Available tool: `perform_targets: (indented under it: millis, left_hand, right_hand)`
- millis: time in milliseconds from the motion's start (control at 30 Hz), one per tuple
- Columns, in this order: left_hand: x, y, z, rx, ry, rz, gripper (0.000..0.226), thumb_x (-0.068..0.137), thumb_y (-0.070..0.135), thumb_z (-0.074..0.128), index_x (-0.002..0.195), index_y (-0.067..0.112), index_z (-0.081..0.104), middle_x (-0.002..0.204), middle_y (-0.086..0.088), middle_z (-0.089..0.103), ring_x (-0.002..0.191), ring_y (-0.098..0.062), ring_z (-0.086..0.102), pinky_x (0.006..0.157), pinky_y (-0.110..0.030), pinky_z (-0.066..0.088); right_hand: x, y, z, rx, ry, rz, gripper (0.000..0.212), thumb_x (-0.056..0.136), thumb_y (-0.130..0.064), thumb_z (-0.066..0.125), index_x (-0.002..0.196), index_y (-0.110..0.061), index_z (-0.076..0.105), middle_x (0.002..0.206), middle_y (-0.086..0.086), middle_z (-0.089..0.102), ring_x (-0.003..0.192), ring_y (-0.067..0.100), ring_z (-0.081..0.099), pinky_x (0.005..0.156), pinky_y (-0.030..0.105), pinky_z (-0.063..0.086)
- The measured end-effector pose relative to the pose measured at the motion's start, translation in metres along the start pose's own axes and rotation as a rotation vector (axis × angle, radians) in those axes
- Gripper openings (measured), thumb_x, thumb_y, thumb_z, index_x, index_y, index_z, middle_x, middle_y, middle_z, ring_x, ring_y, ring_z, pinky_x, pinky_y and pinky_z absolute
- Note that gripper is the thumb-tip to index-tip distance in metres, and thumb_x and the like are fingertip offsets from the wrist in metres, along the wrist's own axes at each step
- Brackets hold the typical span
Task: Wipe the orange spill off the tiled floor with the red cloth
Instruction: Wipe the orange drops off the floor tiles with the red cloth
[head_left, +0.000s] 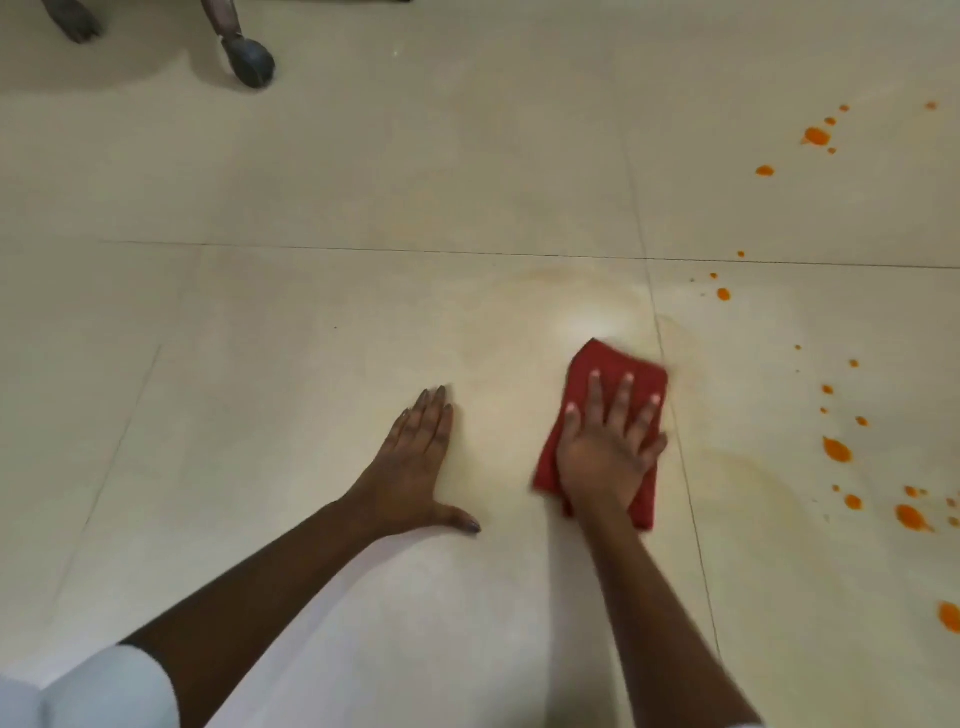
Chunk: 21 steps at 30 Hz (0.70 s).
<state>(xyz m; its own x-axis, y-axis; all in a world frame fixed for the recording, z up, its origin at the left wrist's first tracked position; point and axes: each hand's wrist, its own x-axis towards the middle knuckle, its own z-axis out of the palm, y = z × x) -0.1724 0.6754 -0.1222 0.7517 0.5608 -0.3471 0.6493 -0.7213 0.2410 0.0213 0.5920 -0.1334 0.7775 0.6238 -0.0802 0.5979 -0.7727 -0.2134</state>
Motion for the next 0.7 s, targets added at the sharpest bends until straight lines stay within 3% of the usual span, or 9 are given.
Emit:
perform_targets:
  millis: [67,167,267,367,433,467,567,600,700]
  left_hand:
    - [0.003,0.003,0.001,0.003,0.008,0.012,0.139,0.048,0.094,0.03,0.141,0.009,-0.026,0.144,-0.006,-0.04,0.135,-0.02,-0.038,0.107,-0.026,-0.027]
    - [0.019,0.027,0.0,0.044,0.029,0.119,0.131,0.051,0.096,0.022,0.137,0.014,-0.031,0.145,-0.003,-0.038,0.133,-0.015,-0.04,0.11,-0.026,-0.024]
    - [0.036,0.059,0.001,0.053,0.018,0.207,0.126,0.055,0.095,0.023,0.136,0.015,-0.031,0.145,-0.004,-0.038,0.135,-0.017,-0.037,0.113,-0.029,-0.02]
    - [0.05,0.085,0.005,0.074,0.002,0.265,0.125,0.057,0.093,0.024,0.137,0.014,-0.03,0.145,-0.005,-0.038,0.137,-0.019,-0.035,0.114,-0.031,-0.019]
    - [0.054,0.096,0.009,0.088,-0.004,0.311,0.124,0.059,0.093,0.026,0.137,0.014,-0.03,0.147,-0.006,-0.037,0.137,-0.02,-0.034,0.114,-0.031,-0.02]
    - [0.061,0.112,0.013,0.089,-0.02,0.349,0.123,0.062,0.091,0.03,0.137,0.015,-0.031,0.147,-0.006,-0.037,0.138,-0.02,-0.034,0.113,-0.03,-0.02]
    - [0.066,0.121,0.012,0.079,0.004,0.327,0.123,0.062,0.091,0.028,0.139,0.014,-0.029,0.146,-0.004,-0.038,0.136,-0.018,-0.036,0.113,-0.029,-0.02]
    - [0.069,0.126,0.013,0.097,0.005,0.329,0.126,0.059,0.093,0.023,0.141,0.012,-0.026,0.146,-0.004,-0.037,0.136,-0.018,-0.036,0.114,-0.03,-0.018]
    - [0.072,0.137,0.014,0.142,-0.037,0.371,0.129,0.056,0.095,0.02,0.142,0.01,-0.025,0.148,-0.006,-0.036,0.138,-0.018,-0.035,0.116,-0.032,-0.017]
  right_hand:
    - [-0.038,-0.009,0.007,0.012,-0.041,-0.161,0.055,0.092,-0.045,0.029,0.144,-0.029,0.032,0.153,0.011,0.026,0.14,0.041,0.02,0.107,0.063,0.015]
    - [-0.012,-0.005,0.001,-0.073,-0.15,-0.432,0.054,0.096,-0.049,0.021,0.148,-0.037,0.011,0.159,0.003,0.007,0.145,0.032,0.0,0.112,0.057,0.0]
    - [0.033,0.051,-0.018,-0.094,-0.15,-0.141,0.054,0.098,-0.047,0.02,0.148,-0.038,0.001,0.159,0.001,-0.004,0.145,0.028,-0.008,0.114,0.054,-0.003]
    - [-0.002,0.104,-0.027,-0.024,-0.027,0.12,0.054,0.097,-0.046,0.024,0.148,-0.036,0.011,0.159,0.003,0.005,0.145,0.03,-0.001,0.113,0.056,0.004]
    - [-0.04,0.097,-0.023,0.003,0.034,0.101,0.053,0.093,-0.044,0.029,0.145,-0.032,0.029,0.155,0.007,0.023,0.143,0.035,0.016,0.109,0.059,0.017]
    - [-0.046,0.099,-0.02,-0.004,0.023,0.045,0.053,0.092,-0.045,0.028,0.144,-0.033,0.03,0.155,0.007,0.024,0.143,0.035,0.016,0.11,0.058,0.016]
    - [-0.005,0.094,-0.025,-0.083,-0.103,-0.237,0.052,0.097,-0.047,0.021,0.147,-0.041,0.007,0.159,-0.001,0.002,0.145,0.027,-0.007,0.113,0.053,-0.003]
    - [0.015,0.11,-0.031,-0.092,-0.11,-0.206,0.052,0.098,-0.047,0.021,0.147,-0.041,0.005,0.159,-0.002,-0.001,0.145,0.026,-0.009,0.114,0.052,-0.005]
    - [0.026,0.166,-0.042,-0.025,-0.053,0.148,0.053,0.098,-0.045,0.023,0.148,-0.039,0.005,0.159,-0.001,-0.001,0.145,0.025,-0.009,0.115,0.053,-0.002]
